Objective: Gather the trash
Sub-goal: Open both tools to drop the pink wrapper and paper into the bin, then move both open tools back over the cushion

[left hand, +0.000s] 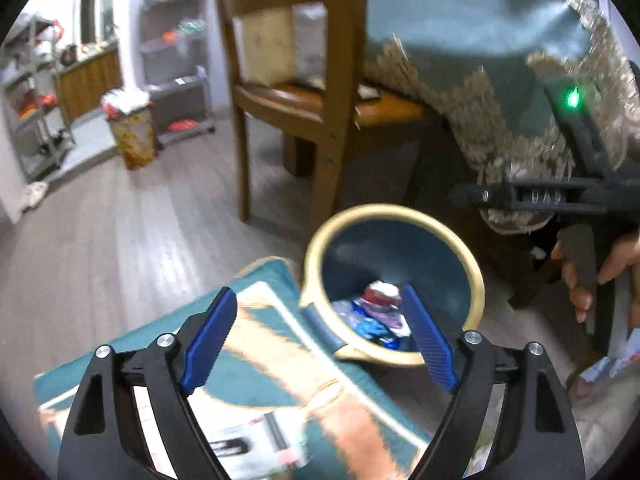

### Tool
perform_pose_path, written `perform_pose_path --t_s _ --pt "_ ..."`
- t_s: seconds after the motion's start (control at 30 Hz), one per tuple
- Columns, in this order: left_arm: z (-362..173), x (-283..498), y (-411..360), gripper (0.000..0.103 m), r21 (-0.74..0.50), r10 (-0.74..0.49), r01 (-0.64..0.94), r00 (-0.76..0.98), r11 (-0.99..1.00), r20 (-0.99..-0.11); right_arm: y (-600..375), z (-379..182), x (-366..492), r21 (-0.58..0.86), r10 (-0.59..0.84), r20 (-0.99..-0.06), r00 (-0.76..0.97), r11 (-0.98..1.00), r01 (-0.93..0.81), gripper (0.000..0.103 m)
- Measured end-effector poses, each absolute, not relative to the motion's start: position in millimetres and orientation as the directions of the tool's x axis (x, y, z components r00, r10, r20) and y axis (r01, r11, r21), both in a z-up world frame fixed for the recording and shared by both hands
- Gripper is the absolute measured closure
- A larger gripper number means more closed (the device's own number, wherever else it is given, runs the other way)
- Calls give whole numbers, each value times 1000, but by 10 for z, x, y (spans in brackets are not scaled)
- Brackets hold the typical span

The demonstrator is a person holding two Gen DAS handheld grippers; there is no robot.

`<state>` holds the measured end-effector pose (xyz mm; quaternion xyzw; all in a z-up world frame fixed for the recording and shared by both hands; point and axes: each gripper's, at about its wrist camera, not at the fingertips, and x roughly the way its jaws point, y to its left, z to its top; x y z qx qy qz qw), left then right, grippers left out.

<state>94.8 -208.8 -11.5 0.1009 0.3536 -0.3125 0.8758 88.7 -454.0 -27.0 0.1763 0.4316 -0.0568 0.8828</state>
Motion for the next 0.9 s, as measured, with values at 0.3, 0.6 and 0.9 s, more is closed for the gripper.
perform_pose_path --t_s 0.3,0.6,0.9 --pt "258 536 -743 11 -48 -329 391 697 919 -637 -3686 -169 771 270 145 -783 604 955 120 6" --pt "-7 269 212 12 -76 -174 169 702 983 -690 -2704 -425 654 237 214 -821 529 971 -25 6" --pt "-639 214 564 12 -133 -144 64 608 989 -780 -2071 -1071 460 343 324 -871 370 939 -15 36"
